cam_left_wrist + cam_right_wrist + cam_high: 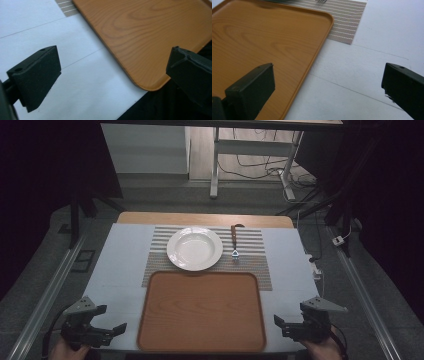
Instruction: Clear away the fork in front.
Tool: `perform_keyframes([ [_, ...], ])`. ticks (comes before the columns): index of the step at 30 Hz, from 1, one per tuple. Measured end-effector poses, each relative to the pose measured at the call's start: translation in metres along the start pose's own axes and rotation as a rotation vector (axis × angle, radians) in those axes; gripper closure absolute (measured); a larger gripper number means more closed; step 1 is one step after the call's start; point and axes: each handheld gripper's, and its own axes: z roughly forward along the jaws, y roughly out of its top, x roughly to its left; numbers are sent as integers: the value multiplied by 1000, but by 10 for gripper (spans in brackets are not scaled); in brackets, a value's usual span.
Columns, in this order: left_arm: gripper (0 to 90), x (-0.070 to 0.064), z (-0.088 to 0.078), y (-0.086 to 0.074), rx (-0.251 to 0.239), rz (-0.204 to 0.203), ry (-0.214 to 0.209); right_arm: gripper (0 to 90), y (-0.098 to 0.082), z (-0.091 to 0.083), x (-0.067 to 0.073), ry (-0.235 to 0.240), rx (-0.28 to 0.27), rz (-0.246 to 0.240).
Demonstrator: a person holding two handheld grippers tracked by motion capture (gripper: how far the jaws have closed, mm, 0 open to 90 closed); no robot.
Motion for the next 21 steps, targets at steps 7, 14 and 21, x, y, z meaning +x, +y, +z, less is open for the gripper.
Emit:
perform_keyframes([
  [7, 0, 2, 0, 0, -3, -7, -33, 0, 0, 1, 1, -3, 13, -8],
  [14, 0, 1, 1, 1, 2, 0, -38, 0, 1, 2, 0, 5, 21, 0],
  [21, 0, 1, 1, 1, 6, 0, -35, 0, 1, 3, 0, 4, 34, 2],
])
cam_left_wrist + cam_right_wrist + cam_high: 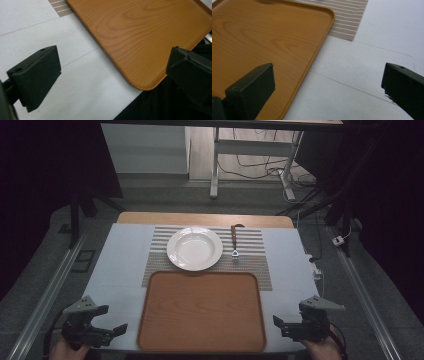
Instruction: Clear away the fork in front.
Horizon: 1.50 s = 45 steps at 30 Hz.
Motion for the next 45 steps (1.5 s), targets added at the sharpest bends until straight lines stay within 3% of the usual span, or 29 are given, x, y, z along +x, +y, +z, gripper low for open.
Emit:
perform_keyframes([
  [8, 0, 0, 0, 0, 0, 0, 3, 0, 0, 0, 1, 3, -2, -7],
  [12, 0, 0, 0, 0, 1, -4, 1, 0, 3, -4, 2, -25, -31, -51],
  [19, 0, 0, 0, 0, 2, -6, 3, 0, 3, 1, 1, 27, 7, -59],
  [26, 0, 0, 0, 0, 2, -7, 5, 0, 7, 3, 2, 87, 6, -47],
  [34, 0, 0, 0, 0, 0, -7, 3, 0, 11, 9, 4, 103, 11, -43],
  [39, 0, 1, 0, 0, -4, -7, 1, 0, 14, 13, 4, 136, 19, -32],
  [45, 0, 0, 0, 0, -2, -3, 1, 0, 18, 20, 8, 142, 22, -53],
])
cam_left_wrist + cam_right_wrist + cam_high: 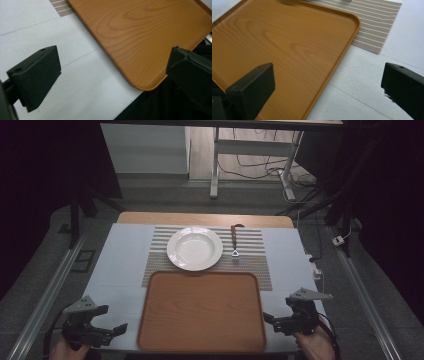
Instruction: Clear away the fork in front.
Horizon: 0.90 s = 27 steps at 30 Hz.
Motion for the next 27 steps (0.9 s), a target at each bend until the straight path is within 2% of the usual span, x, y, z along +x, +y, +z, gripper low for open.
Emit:
perform_keyframes([
  [6, 0, 0, 1, 0, 3, -3, 2, 0, 6, 9, 3, 0, 22, -32],
  [11, 0, 0, 1, 0, 4, -4, 3, 0, 11, 17, 4, 33, 19, -27],
  [14, 0, 0, 1, 0, 4, -5, 3, 0, 12, 20, 3, 32, 23, -27],
  [23, 0, 0, 1, 1, 6, -4, 4, 0, 19, 37, 3, 15, 72, -46],
  [27, 0, 0, 1, 1, 6, -5, 5, 0, 23, 47, 5, -13, 108, -86],
])
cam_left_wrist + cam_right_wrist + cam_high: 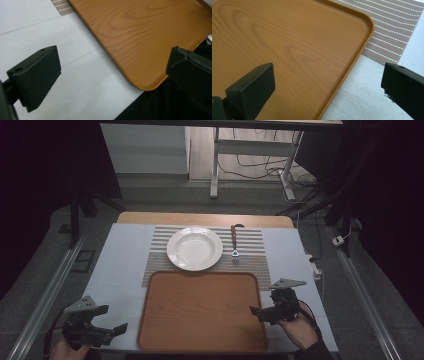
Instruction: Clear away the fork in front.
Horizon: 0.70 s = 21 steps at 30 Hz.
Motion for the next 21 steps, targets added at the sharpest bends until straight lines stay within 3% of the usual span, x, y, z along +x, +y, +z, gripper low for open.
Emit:
perform_keyframes([
  [11, 0, 0, 0, 0, 1, -2, 1, 0, 11, 17, 9, -47, 58, -89],
  [12, 0, 0, 0, 0, 2, -2, 1, 0, 13, 21, 12, -64, 70, -125],
  [18, 0, 0, 0, 0, 2, -2, 1, 0, 18, 29, 19, -97, 92, -206],
  [19, 0, 0, 0, 0, 3, -1, 1, 0, 20, 32, 23, -118, 101, -251],
  [21, 0, 0, 0, 0, 3, -2, 0, 0, 20, 34, 24, -123, 103, -265],
])
